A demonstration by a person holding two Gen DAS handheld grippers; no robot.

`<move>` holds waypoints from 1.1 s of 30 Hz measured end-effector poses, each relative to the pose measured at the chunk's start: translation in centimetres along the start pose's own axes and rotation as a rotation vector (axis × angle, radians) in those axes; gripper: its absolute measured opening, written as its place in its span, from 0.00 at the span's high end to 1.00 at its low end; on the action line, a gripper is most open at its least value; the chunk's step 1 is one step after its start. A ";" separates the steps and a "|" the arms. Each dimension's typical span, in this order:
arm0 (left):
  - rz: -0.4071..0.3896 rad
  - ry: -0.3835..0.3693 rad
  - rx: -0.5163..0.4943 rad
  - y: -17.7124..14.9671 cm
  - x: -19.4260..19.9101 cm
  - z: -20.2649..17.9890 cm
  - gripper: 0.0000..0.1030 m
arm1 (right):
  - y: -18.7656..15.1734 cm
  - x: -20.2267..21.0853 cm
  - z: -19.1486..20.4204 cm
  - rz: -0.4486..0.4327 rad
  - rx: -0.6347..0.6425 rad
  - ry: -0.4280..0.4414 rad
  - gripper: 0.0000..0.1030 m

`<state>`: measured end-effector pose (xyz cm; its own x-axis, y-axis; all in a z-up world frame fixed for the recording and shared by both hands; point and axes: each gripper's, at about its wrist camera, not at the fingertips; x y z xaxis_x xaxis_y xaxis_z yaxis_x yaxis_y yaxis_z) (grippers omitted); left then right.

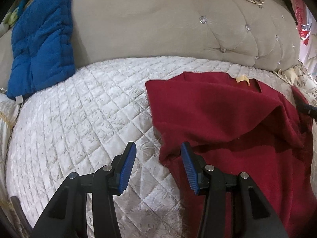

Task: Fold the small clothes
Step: 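Fold the held sleeve across the shirt body and open the left tool, then move the right tool to the other sleeve and grasp its cuff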

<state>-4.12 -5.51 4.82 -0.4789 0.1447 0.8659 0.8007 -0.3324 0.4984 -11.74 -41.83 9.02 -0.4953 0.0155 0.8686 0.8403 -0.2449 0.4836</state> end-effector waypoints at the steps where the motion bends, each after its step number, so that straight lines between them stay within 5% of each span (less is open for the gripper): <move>1: 0.007 -0.002 0.010 -0.1 -0.1 0.1 0.74 | -0.1 -1.0 0.3 0.030 0.015 -0.010 0.40; 4: 0.015 -0.013 0.039 -0.2 -0.2 0.7 0.74 | -0.8 -3.6 1.1 0.135 0.053 0.008 0.47; 5: 0.010 -0.012 0.044 -0.3 -0.1 0.9 0.74 | -1.3 -3.7 1.5 0.138 0.084 -0.002 0.71; 7: -0.002 0.000 0.050 -0.3 0.2 1.5 0.74 | -1.9 -2.9 2.7 0.100 0.179 -0.081 0.94; 15: -0.010 -0.028 0.080 0.3 0.1 2.0 0.74 | 1.6 0.2 -0.2 -0.075 0.089 -0.245 0.94; 18: 0.008 -0.023 0.050 0.0 -0.5 1.0 0.74 | 2.5 -1.8 -1.4 -0.050 0.044 -0.261 0.92; 21: 0.015 -0.029 0.025 -0.3 -0.7 0.5 0.74 | 1.5 -1.7 -1.2 0.003 0.016 -0.179 0.79; 23: 0.015 -0.027 0.024 -0.3 -0.7 0.6 0.74 | 0.3 -0.1 -0.7 -0.042 0.022 -0.147 0.38; 25: 0.013 -0.043 0.043 -0.3 -0.6 1.0 0.74 | -0.9 1.4 -0.3 -0.093 0.045 -0.173 0.28; 30: -0.014 -0.089 0.115 0.4 -0.2 1.7 0.74 | -1.8 0.7 -0.7 -0.030 0.027 -0.106 0.28; 33: 0.020 -0.071 0.102 0.6 -1.7 1.1 0.74 | -1.9 -1.6 -0.8 0.021 0.033 -0.142 0.39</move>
<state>-2.38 -4.91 3.71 -0.4385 0.2059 0.8748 0.8441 -0.2400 0.4796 -12.71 -42.17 6.58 -0.4437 0.1489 0.8837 0.8579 -0.2146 0.4668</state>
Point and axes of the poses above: each gripper's, at about its wrist camera, not at the fingertips, and x roughly against the way its jaws point, z to its left, y to its top, and after that the axes turned 10 degrees about z, right-handed
